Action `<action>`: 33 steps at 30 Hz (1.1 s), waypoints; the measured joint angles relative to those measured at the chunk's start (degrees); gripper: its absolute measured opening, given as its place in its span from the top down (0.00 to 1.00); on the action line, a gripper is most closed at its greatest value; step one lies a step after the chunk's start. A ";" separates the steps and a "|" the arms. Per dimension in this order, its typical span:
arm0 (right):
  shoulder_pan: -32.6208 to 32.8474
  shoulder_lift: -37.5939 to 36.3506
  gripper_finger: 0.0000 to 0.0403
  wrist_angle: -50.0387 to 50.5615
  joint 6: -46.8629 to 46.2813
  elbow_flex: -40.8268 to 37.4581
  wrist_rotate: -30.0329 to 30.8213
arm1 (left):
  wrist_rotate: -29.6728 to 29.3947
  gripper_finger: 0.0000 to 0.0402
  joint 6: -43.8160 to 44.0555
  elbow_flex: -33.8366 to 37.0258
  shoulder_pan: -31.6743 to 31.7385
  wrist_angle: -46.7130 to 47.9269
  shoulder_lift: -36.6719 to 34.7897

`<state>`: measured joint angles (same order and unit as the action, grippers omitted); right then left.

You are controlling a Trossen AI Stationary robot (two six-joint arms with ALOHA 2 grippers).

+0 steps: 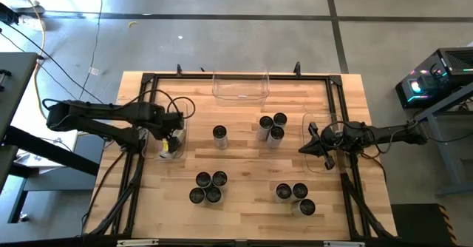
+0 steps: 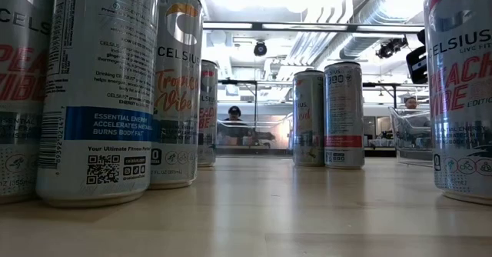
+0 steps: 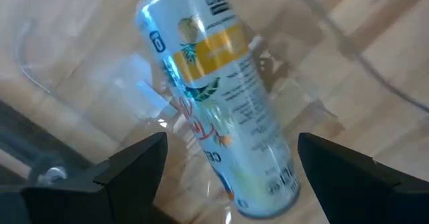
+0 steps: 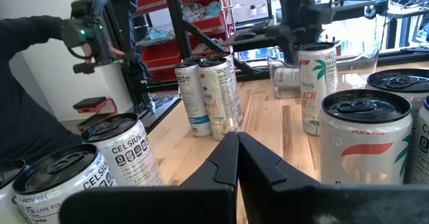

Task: Sort soda cans
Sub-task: Put the white-yellow soda can into the left transparent bin

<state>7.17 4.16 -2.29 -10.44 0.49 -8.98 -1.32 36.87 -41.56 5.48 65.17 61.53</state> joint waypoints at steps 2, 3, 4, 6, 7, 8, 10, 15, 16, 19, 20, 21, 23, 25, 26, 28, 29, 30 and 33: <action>-0.01 0.00 1.00 0.01 0.00 0.00 0.01 | -0.71 0.18 1.15 1.73 0.29 -2.04 0.31; -0.01 0.00 1.00 0.01 -0.02 0.00 0.01 | -0.97 0.18 1.62 2.58 0.41 -3.00 0.38; -0.01 0.00 1.00 0.01 -0.02 0.00 -0.01 | -1.20 0.18 1.97 3.30 0.54 -3.84 0.44; 0.01 0.00 1.00 0.01 -0.01 0.00 0.00 | -1.36 0.18 2.74 4.76 0.52 -6.43 0.46; 0.00 0.00 1.00 0.01 -0.01 -0.01 0.00 | -1.36 0.18 3.14 5.54 0.52 -7.36 0.51; -0.01 0.00 1.00 0.00 0.00 -0.01 0.00 | -1.36 0.18 3.43 6.39 0.52 -7.90 0.52; 0.01 0.00 1.00 0.00 0.00 -0.01 0.00 | -1.30 0.18 3.38 7.83 0.52 -9.80 0.82; -0.01 0.00 1.00 0.00 -0.01 -0.02 -0.01 | -1.19 0.18 3.53 11.47 0.52 -12.38 1.21; -0.01 0.00 1.00 0.01 0.00 -0.02 -0.01 | -1.21 0.19 3.53 11.81 0.52 -12.54 1.38; 0.00 0.00 1.00 -0.01 -0.02 0.00 0.00 | -1.13 0.23 3.53 13.13 0.52 -12.69 1.58; -0.01 0.00 1.00 -0.01 -0.02 -0.02 0.01 | -1.18 0.25 3.51 13.40 0.52 -12.69 1.56; -0.01 0.00 1.00 -0.01 -0.02 0.00 0.01 | -1.28 0.28 3.57 13.55 0.52 -12.64 1.56; -0.01 0.00 1.00 -0.01 -0.01 -0.01 0.00 | -1.24 0.35 2.91 13.31 0.52 -12.39 1.55; 0.00 0.00 1.00 0.00 -0.01 -0.01 0.00 | -1.21 0.41 0.88 12.11 0.52 -11.86 1.62; 0.01 0.00 1.00 -0.01 -0.01 0.00 0.01 | -1.21 0.41 0.07 11.06 0.52 -11.56 1.62; 0.00 0.00 1.00 -0.01 0.00 0.00 0.00 | -2.25 0.41 -1.65 8.55 0.52 -10.26 1.60; 0.01 0.00 1.00 -0.01 -0.01 0.00 0.01 | -3.15 0.41 -2.58 6.84 0.53 -8.74 1.60; 0.01 0.00 1.00 -0.01 -0.02 0.00 0.01 | -4.31 0.41 -3.32 5.02 0.62 -6.51 1.60; 0.01 0.00 1.00 0.00 0.00 -0.01 0.00 | -8.71 0.41 -5.44 -0.97 1.21 0.99 1.60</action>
<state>7.18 4.16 -2.30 -10.45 0.48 -8.98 -10.03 31.42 -42.53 6.68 66.16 63.13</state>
